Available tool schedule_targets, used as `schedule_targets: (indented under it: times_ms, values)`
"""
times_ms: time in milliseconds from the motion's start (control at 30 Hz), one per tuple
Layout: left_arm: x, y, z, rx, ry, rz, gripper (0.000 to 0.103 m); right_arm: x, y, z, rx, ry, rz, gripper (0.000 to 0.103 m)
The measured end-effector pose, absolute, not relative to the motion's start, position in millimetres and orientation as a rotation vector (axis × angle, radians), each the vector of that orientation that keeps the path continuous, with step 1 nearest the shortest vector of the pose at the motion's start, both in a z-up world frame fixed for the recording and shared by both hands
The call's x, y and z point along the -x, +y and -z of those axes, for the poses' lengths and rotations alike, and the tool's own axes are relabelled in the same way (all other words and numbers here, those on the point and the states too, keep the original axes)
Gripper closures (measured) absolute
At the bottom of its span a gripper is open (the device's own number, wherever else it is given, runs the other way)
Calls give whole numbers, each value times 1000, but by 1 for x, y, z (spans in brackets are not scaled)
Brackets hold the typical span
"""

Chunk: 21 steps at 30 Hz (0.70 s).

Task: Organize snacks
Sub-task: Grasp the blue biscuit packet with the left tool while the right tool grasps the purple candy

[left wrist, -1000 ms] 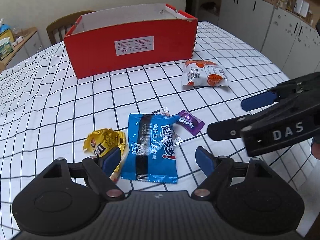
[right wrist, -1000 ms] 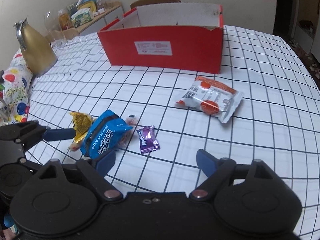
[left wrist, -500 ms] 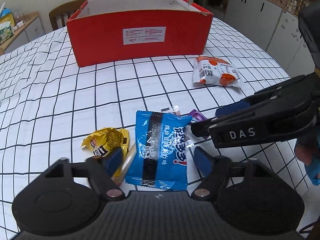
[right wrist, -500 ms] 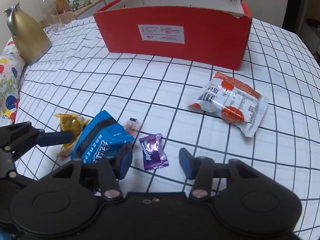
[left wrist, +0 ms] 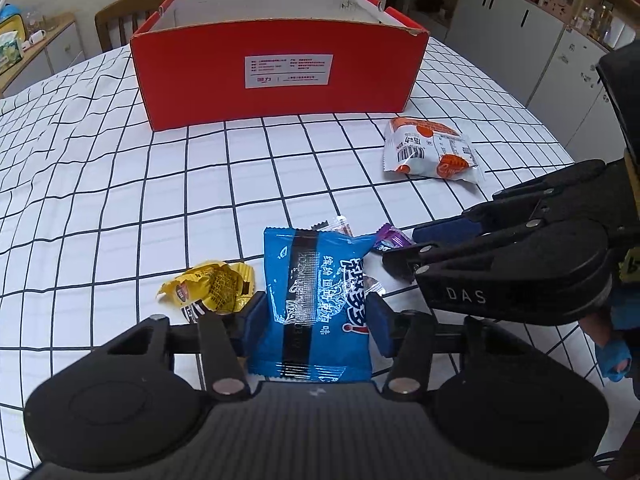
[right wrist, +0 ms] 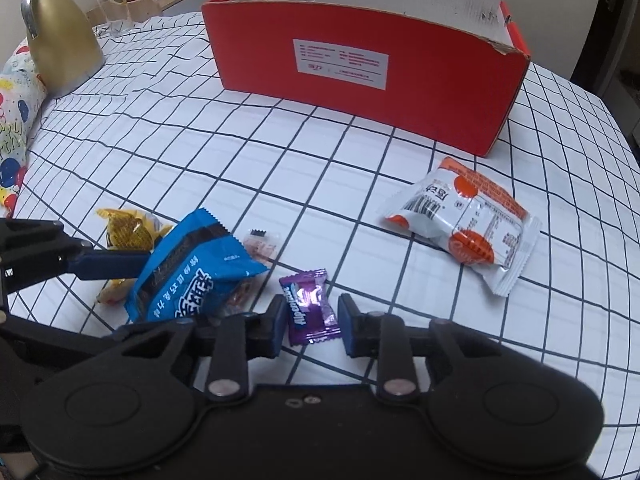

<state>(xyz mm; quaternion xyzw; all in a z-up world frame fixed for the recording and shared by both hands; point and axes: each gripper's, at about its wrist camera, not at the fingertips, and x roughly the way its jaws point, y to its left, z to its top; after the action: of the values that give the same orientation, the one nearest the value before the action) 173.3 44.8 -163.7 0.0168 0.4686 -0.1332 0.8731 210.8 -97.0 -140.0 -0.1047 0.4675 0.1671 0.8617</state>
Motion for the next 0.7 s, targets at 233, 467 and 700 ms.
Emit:
schedule_targets:
  times_ms: [233, 467, 700]
  values:
    - [-176, 50, 162, 8, 999, 277, 61, -207, -104, 138, 199, 976, -333, 81]
    - [-172, 48, 158, 10, 1006, 258, 63, -197, -117, 130, 139, 963, -308, 81]
    - [-161, 47, 146, 31, 996, 259, 63, -181, -130, 115, 100, 936, -286, 81]
